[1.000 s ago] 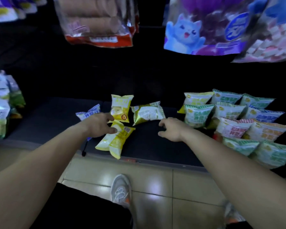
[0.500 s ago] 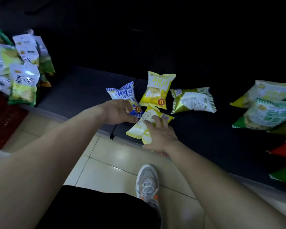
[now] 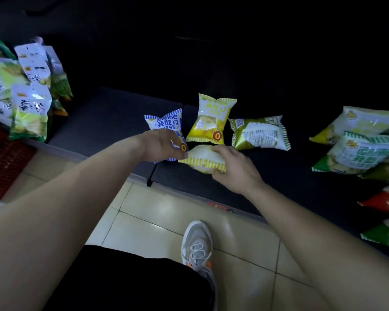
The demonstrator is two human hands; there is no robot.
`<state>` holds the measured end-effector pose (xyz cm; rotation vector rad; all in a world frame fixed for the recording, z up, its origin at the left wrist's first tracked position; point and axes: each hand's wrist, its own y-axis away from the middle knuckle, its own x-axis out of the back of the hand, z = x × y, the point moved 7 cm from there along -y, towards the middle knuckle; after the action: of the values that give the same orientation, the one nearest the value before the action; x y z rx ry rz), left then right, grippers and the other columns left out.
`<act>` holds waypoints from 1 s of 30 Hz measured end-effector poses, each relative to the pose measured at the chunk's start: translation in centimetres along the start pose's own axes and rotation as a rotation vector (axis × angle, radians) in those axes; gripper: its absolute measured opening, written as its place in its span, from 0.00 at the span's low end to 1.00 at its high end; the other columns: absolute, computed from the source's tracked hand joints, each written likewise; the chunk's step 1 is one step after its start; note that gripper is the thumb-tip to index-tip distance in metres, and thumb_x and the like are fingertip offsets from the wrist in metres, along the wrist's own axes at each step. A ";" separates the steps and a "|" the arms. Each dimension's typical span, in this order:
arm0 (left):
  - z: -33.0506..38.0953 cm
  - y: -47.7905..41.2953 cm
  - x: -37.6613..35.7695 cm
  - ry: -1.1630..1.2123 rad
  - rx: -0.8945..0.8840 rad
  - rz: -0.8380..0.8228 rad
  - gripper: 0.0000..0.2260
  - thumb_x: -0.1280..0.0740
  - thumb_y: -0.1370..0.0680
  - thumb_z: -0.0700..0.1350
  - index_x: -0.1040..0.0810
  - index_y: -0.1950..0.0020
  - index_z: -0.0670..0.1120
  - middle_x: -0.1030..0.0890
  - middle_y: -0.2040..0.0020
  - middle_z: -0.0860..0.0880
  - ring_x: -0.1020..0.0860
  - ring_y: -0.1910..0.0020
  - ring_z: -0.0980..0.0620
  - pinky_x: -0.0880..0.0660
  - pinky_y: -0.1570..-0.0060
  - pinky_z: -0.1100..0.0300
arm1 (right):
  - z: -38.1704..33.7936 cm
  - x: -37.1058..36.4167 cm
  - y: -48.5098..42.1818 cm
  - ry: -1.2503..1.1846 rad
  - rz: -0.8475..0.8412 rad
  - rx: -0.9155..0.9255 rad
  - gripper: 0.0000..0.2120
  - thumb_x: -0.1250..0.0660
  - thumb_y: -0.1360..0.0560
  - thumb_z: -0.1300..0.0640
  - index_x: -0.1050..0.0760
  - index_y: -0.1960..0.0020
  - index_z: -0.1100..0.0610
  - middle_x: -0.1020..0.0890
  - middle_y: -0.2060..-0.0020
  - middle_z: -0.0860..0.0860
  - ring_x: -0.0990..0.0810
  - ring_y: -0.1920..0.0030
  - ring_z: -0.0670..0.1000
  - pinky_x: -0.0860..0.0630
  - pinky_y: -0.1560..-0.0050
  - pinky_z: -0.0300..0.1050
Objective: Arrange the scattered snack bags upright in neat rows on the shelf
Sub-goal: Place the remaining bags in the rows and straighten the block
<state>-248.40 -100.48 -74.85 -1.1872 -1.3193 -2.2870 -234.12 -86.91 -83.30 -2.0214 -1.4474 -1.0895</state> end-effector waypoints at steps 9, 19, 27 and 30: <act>0.6 0.6 0.5 0.008 -0.010 0.020 0.25 0.30 0.27 0.62 0.25 0.33 0.53 0.26 0.33 0.51 0.28 0.34 0.48 0.31 0.36 0.53 | 2.0 4.8 -0.8 -0.110 0.187 -0.109 0.13 0.35 0.21 0.52 0.23 0.37 0.50 0.17 0.44 0.49 0.19 0.49 0.51 0.24 0.52 0.45; 1.1 -0.5 0.3 0.017 -0.047 0.000 0.25 0.32 0.26 0.63 0.26 0.32 0.54 0.26 0.34 0.52 0.28 0.35 0.50 0.31 0.38 0.55 | 2.1 4.2 -3.7 0.079 0.090 -0.181 0.34 0.21 0.35 0.41 0.28 0.34 0.50 0.32 0.33 0.47 0.27 0.38 0.53 0.26 0.42 0.51; 1.5 -0.5 0.8 0.032 -0.082 0.026 0.25 0.31 0.25 0.60 0.26 0.31 0.51 0.26 0.34 0.52 0.28 0.35 0.50 0.32 0.38 0.56 | 2.8 7.1 -4.0 -0.022 0.077 -0.221 0.26 0.19 0.37 0.43 0.20 0.42 0.49 0.17 0.49 0.48 0.20 0.48 0.51 0.22 0.48 0.49; 2.3 -0.1 1.7 0.106 -0.101 0.078 0.26 0.29 0.26 0.57 0.27 0.31 0.49 0.24 0.36 0.49 0.25 0.38 0.49 0.30 0.40 0.57 | 3.3 10.5 -2.3 -0.028 0.089 -0.232 0.27 0.19 0.37 0.42 0.19 0.41 0.51 0.18 0.50 0.47 0.21 0.48 0.48 0.26 0.51 0.42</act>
<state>-248.34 -98.27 -73.11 -1.1103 -1.1126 -2.3499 -233.55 -77.49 -77.23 -2.2446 -1.2808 -1.2443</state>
